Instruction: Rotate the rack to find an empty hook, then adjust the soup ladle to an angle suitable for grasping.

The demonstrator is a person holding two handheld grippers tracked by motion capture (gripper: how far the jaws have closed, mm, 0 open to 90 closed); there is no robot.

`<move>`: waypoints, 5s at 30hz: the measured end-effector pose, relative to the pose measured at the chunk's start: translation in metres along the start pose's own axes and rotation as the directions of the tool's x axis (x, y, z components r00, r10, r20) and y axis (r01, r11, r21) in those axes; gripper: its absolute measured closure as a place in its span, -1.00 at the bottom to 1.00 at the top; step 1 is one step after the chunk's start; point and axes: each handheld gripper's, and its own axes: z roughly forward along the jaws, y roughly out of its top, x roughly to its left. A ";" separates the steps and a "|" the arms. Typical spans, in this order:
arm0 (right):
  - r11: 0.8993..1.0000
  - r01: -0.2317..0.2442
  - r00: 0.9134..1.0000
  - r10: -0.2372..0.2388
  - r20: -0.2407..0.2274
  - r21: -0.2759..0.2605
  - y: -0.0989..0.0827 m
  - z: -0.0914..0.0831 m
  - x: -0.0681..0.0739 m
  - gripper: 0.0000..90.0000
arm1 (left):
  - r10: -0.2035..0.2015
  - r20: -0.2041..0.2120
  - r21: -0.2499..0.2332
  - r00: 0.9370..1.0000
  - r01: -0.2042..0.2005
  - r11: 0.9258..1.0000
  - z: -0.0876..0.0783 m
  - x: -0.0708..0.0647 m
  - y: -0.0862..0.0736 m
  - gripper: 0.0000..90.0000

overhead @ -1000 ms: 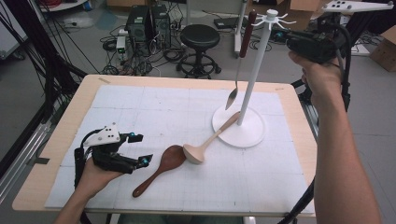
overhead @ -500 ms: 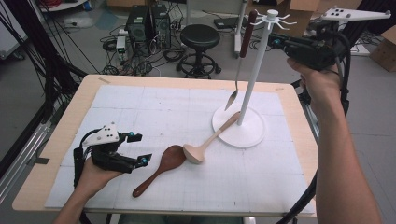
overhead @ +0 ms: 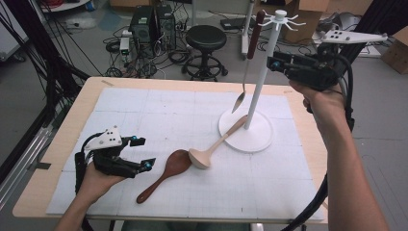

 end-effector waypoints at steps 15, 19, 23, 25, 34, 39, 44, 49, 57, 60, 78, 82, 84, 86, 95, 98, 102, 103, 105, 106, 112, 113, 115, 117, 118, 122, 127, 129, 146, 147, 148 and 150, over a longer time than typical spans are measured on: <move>0.998 -0.012 0.999 0.015 -0.046 0.060 -0.051 0.008 0.016 0.19 | -0.001 -0.006 0.009 1.000 0.001 1.000 0.001 0.000 -0.002 -0.53; 0.997 -0.019 0.998 0.023 -0.050 0.076 -0.064 0.009 0.018 0.15 | -0.004 -0.008 0.015 1.000 0.004 1.000 0.002 0.000 -0.003 -0.53; 0.996 -0.019 0.998 0.024 -0.055 0.088 -0.074 0.010 0.022 0.10 | -0.004 -0.009 0.015 1.000 0.005 1.000 0.002 0.000 -0.003 -0.53; 0.996 -0.025 0.998 0.031 -0.062 0.088 -0.079 0.011 0.024 0.10 | -0.004 -0.011 0.016 1.000 0.004 1.000 0.002 0.000 -0.003 -0.53; 0.990 -0.039 0.996 0.049 -0.077 0.133 -0.110 0.023 0.030 0.07 | -0.005 -0.013 0.022 1.000 0.005 1.000 0.004 -0.002 -0.004 -0.53; 0.986 -0.043 0.994 0.058 -0.088 0.161 -0.126 0.032 0.033 0.07 | -0.004 -0.013 0.024 1.000 0.005 1.000 0.005 -0.002 -0.004 -0.53; 0.980 -0.040 0.992 0.061 -0.109 0.193 -0.139 0.041 0.040 0.07 | -0.007 -0.012 0.027 1.000 0.007 1.000 0.006 -0.003 -0.004 -0.53; 0.975 -0.038 0.990 0.067 -0.128 0.218 -0.149 0.050 0.046 0.08 | -0.006 -0.010 0.026 1.000 0.006 1.000 0.005 -0.002 -0.004 -0.53; 0.965 -0.019 0.985 0.064 -0.163 0.262 -0.165 0.068 0.058 0.07 | -0.009 -0.014 0.026 1.000 0.010 1.000 0.005 -0.002 -0.005 -0.53; 0.960 -0.013 0.982 0.066 -0.180 0.281 -0.171 0.074 0.062 0.07 | -0.010 -0.015 0.027 1.000 0.010 1.000 0.004 -0.002 -0.005 -0.53; 0.945 0.010 0.971 0.069 -0.228 0.328 -0.194 0.102 0.078 0.07 | -0.016 -0.016 0.023 1.000 0.016 1.000 0.003 0.000 -0.006 -0.53; 0.939 0.020 0.970 0.065 -0.235 0.344 -0.199 0.107 0.081 0.08 | -0.015 -0.015 0.022 1.000 0.015 1.000 0.003 0.000 -0.006 -0.53; 0.935 0.028 0.970 0.060 -0.234 0.354 -0.200 0.110 0.083 0.10 | -0.015 -0.014 0.023 1.000 0.015 1.000 0.003 0.000 -0.006 -0.53; 0.936 0.031 0.968 0.059 -0.243 0.352 -0.203 0.113 0.085 0.16 | -0.016 -0.015 0.021 1.000 0.016 1.000 0.003 0.000 -0.006 -0.53; 0.914 0.052 0.964 0.059 -0.258 0.403 -0.219 0.129 0.090 0.25 | -0.022 -0.014 0.018 1.000 0.022 1.000 0.002 0.001 -0.007 -0.53; 0.909 0.054 0.963 0.062 -0.261 0.413 -0.222 0.132 0.092 0.30 | -0.022 -0.014 0.019 1.000 0.022 1.000 0.002 0.002 -0.007 -0.53; 0.905 0.066 0.962 0.055 -0.269 0.421 -0.227 0.137 0.095 0.32 | -0.023 -0.013 0.020 1.000 0.023 1.000 0.002 0.001 -0.007 -0.53; 0.901 0.066 0.962 0.057 -0.267 0.428 -0.228 0.138 0.096 0.32 | -0.022 -0.012 0.019 1.000 0.022 1.000 0.002 0.001 -0.007 -0.53; 0.896 0.073 0.961 0.054 -0.272 0.438 -0.230 0.141 0.098 0.33 | -0.023 -0.012 0.018 1.000 0.023 1.000 0.002 0.001 -0.007 -0.53; 0.895 0.078 0.960 0.051 -0.276 0.440 -0.231 0.142 0.099 0.36 | -0.023 -0.012 0.018 1.000 0.024 1.000 0.002 0.001 -0.007 -0.53; 0.888 0.090 0.957 0.048 -0.285 0.451 -0.233 0.147 0.100 0.45 | -0.023 -0.011 0.018 1.000 0.023 1.000 0.002 0.002 -0.007 -0.53; 0.886 0.087 0.958 0.051 -0.283 0.456 -0.233 0.147 0.100 0.47 | -0.023 -0.012 0.018 1.000 0.023 1.000 0.002 0.002 -0.007 -0.53; 0.886 0.090 0.956 0.052 -0.289 0.456 -0.234 0.148 0.100 0.51 | -0.023 -0.012 0.019 1.000 0.023 1.000 0.002 0.002 -0.007 -0.53; 0.881 0.088 0.954 0.060 -0.293 0.465 -0.235 0.149 0.101 0.55 | -0.023 -0.012 0.018 1.000 0.023 1.000 0.002 0.001 -0.007 -0.53; 0.880 0.094 0.952 0.057 -0.300 0.466 -0.236 0.150 0.102 0.58 | -0.024 -0.011 0.018 1.000 0.024 1.000 0.002 0.001 -0.007 -0.53; 0.877 0.099 0.952 0.054 -0.302 0.471 -0.237 0.152 0.102 0.65 | -0.025 -0.011 0.016 1.000 0.025 1.000 0.002 0.002 -0.007 -0.53; 0.874 0.091 0.952 0.064 -0.299 0.478 -0.237 0.151 0.100 0.74 | -0.026 -0.010 0.016 1.000 0.026 1.000 0.002 0.002 -0.007 -0.53; 0.872 0.097 0.952 0.059 -0.300 0.480 -0.237 0.151 0.100 0.74 | -0.026 -0.010 0.015 1.000 0.027 1.000 0.002 0.002 -0.007 -0.53; 0.879 0.069 0.941 0.099 -0.322 0.472 -0.239 0.140 0.094 0.90 | -0.028 -0.012 0.011 1.000 0.028 1.000 0.001 0.002 -0.007 -0.53; 0.877 0.067 0.940 0.104 -0.324 0.475 -0.240 0.138 0.093 0.90 | -0.028 -0.011 0.012 1.000 0.028 1.000 0.001 0.002 -0.007 -0.53; 0.879 0.070 0.939 0.101 -0.328 0.471 -0.240 0.137 0.093 0.91 | -0.028 -0.013 0.012 1.000 0.028 1.000 0.001 0.002 -0.007 -0.53; 0.880 0.068 0.938 0.104 -0.331 0.470 -0.241 0.134 0.092 0.91 | -0.027 -0.011 0.013 1.000 0.027 1.000 0.002 0.002 -0.007 -0.53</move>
